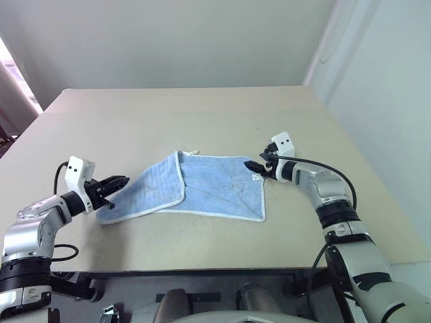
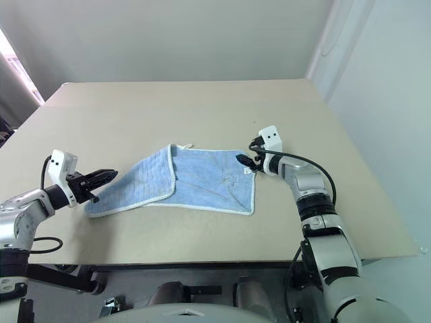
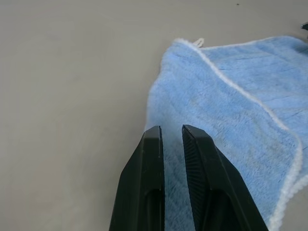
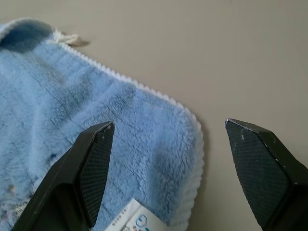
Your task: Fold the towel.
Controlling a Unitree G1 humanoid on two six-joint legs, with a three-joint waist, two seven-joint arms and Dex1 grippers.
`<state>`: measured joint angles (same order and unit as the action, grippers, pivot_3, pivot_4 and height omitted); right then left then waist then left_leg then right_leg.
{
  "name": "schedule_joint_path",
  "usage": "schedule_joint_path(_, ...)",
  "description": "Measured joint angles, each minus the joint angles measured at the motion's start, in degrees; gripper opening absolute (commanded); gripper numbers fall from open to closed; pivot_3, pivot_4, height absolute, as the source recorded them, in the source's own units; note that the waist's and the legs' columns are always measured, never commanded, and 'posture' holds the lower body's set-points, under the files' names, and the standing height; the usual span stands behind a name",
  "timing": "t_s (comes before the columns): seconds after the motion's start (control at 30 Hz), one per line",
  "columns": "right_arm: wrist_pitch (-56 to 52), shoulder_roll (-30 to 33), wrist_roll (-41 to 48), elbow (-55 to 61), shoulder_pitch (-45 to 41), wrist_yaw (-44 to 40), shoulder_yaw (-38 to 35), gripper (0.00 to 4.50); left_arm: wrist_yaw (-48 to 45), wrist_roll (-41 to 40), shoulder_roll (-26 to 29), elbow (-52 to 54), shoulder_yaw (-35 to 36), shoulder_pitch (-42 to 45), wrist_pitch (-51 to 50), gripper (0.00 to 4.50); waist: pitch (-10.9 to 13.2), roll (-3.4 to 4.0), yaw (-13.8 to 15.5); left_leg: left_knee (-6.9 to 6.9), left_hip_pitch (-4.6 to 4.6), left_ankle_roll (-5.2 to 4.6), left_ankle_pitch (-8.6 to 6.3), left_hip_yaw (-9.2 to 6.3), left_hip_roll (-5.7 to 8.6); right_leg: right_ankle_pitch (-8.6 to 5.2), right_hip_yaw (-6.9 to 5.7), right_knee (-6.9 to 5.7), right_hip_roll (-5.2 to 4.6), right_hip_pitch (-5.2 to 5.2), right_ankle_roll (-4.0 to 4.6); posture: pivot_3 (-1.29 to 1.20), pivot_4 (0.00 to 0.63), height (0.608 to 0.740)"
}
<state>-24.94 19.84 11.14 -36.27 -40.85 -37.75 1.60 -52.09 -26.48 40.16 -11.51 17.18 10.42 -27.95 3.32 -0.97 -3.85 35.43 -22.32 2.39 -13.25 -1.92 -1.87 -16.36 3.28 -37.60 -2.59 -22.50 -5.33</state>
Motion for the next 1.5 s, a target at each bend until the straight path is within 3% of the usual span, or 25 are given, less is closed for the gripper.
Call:
schedule_joint_path(0.6, 6.26, -6.14, -5.97, -23.60, -11.73, 3.60, 1.13, 3.86, -0.25, -1.19, 0.35, 6.08, 0.05, -5.50, -1.92, 0.73, 0.01, 0.02, -0.32, 0.01, 0.04, 0.00, 0.00, 0.00, 0.00, 0.01, 0.03, -0.05, 0.01, 0.00, -0.02, 0.00, 0.000, 0.740)
schedule_joint_path(0.97, 7.03, -6.13, -8.65, -26.39, -12.93, 4.19, 0.84, 0.07, -0.39, -1.19, 0.58, 6.23, 0.00, -5.51, -1.92, 0.73, -0.02, 0.02, -0.48, 0.01, 0.15, 0.00, 0.00, -0.01, 0.00, 0.01, 0.02, -0.06, 0.01, 0.12, -0.02, 0.00, 0.000, 0.740)
schedule_joint_path(1.2, 6.92, -6.09, -8.40, -23.76, -12.89, 3.48, -0.12, 0.03, -0.85, -1.27, 1.76, 6.22, 0.02, -5.61, -2.07, 0.73, 0.01, 0.06, -0.46, 0.02, 0.16, 0.01, 0.01, -0.01, 0.01, 0.02, 0.03, -0.06, 0.01, 0.12, -0.01, 0.00, 0.000, 0.740)
schedule_joint_path(1.5, 1.57, -4.08, -7.52, -8.07, -12.80, 1.24, -0.08, 0.03, -1.27, -1.81, 1.40, 7.67, 0.00, -6.44, -2.64, 0.73, 0.03, 0.09, -0.40, -0.15, 0.11, 0.01, 0.01, -0.01, 0.00, 0.02, 0.03, -0.07, 0.01, -0.03, -0.04, 0.00, 0.000, 0.740)
